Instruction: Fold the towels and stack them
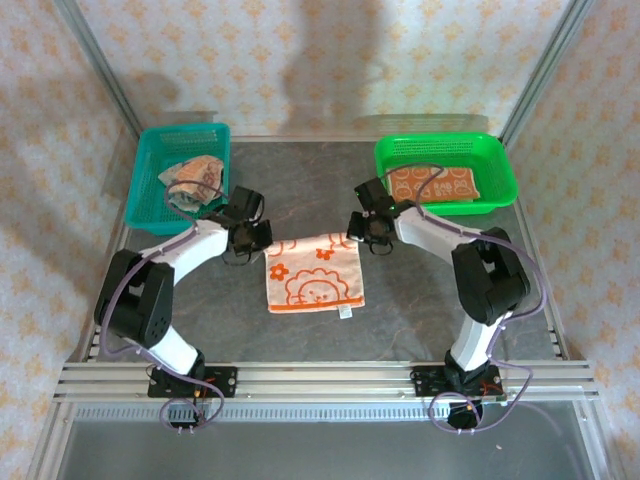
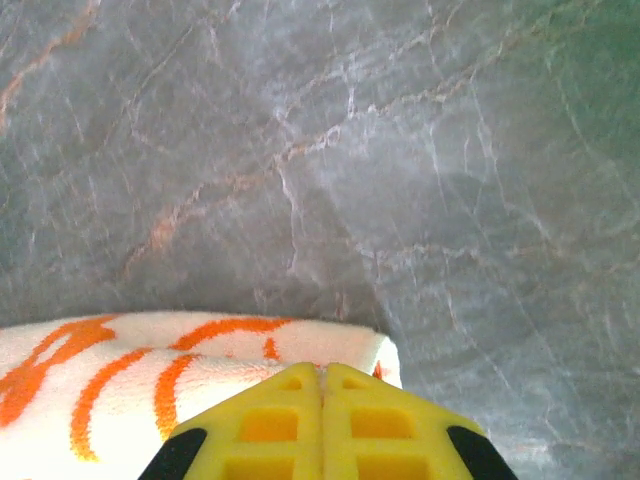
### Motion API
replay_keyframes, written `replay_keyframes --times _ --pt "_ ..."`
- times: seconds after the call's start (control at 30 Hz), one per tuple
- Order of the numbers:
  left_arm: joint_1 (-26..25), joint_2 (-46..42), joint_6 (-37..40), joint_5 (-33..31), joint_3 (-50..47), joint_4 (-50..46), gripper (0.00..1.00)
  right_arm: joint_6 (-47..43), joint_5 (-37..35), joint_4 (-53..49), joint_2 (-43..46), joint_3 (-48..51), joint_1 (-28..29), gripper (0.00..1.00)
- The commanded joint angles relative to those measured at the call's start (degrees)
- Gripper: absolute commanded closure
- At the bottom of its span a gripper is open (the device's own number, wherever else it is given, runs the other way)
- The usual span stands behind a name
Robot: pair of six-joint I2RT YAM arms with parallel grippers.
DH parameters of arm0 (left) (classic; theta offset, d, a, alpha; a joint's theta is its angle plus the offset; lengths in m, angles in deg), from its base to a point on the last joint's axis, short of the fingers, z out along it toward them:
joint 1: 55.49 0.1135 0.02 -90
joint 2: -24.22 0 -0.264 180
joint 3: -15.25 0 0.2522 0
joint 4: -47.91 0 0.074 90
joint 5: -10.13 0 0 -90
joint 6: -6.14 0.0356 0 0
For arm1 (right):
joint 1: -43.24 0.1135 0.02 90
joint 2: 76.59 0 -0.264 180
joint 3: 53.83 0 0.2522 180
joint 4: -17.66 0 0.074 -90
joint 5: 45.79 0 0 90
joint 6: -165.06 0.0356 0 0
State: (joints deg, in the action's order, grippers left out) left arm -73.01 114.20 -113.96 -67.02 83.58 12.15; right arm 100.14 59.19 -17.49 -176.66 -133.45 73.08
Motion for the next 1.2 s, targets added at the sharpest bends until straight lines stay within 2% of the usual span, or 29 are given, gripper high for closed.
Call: replay_keyframes --times 0.0,0.1,0.13,0.17,0.2,0.23,0.27,0.3,0.33,0.37,0.53,0.63,0.73,0.9,1.03,1.17 --pt "-2.3 -5.1 -2.7 -3.5 -5.3 4.1 1.00 -1.5 -3.1 3.9 4.9 4.8 2.2 1.00" --pt "-4.5 -9.6 -4.1 -4.8 -10.8 6.4 1.00 -1.1 -5.3 6.5 8.4 10.6 4.5 1.00" --pt "-5.4 -11.1 -4.6 -5.5 -12.5 7.0 1.00 -0.8 -5.7 7.1 9.5 12.4 4.9 0.97" --pt "-6.4 -12.7 -5.2 -6.2 -14.1 7.5 1.00 -0.5 -5.8 7.9 10.8 14.1 5.4 0.89" --pt "-7.4 -14.5 -5.9 -6.8 -16.2 7.9 0.95 -0.2 -6.0 8.5 12.3 15.8 5.9 0.85" --pt "-8.2 -16.1 -6.8 -7.4 -17.8 8.1 0.85 0.2 -6.4 8.6 13.8 17.2 6.3 0.80" --pt "-8.9 -17.8 -7.7 -7.5 -19.5 8.2 0.68 0.8 -6.5 8.2 15.0 18.2 6.7 0.72" --pt "-9.3 -19.5 -8.7 -7.3 -20.7 8.1 0.56 1.5 -6.4 7.4 16.0 18.6 6.8 0.65" --pt "-9.6 -21.1 -9.6 -7.1 -21.6 7.6 0.47 2.2 -6.1 6.6 16.9 18.9 6.9 0.57" --pt "-9.6 -22.1 -10.3 -6.9 -21.9 7.1 0.47 2.9 -6.2 5.7 17.6 18.9 7.0 0.55" --pt "-9.6 -23.5 -10.2 -8.2 -19.2 1.9 0.49 5.2 -7.1 0.2 17.0 15.7 7.0 0.57" --pt "-8.6 -20.2 -8.8 -8.3 -16.3 0.1 0.57 6.2 -6.1 -0.6 14.1 13.0 7.0 0.61" --pt "-6.6 -16.3 -7.9 -5.7 -14.4 0.5 0.63 7.0 -5.9 -1.2 11.1 10.4 7.0 0.62" --pt "-5.0 -10.4 -6.9 -2.4 -12.0 3.0 0.65 7.0 -7.0 -3.7 6.1 6.4 6.9 0.64" --pt "-4.7 -6.1 -6.3 -1.1 -10.3 3.9 0.70 7.6 -7.6 -3.7 4.4 6.1 6.8 0.65" --pt "-4.7 -4.7 -6.4 -0.7 -10.6 4.3 0.71 8.2 -7.9 -3.6 4.0 7.5 6.8 0.71"
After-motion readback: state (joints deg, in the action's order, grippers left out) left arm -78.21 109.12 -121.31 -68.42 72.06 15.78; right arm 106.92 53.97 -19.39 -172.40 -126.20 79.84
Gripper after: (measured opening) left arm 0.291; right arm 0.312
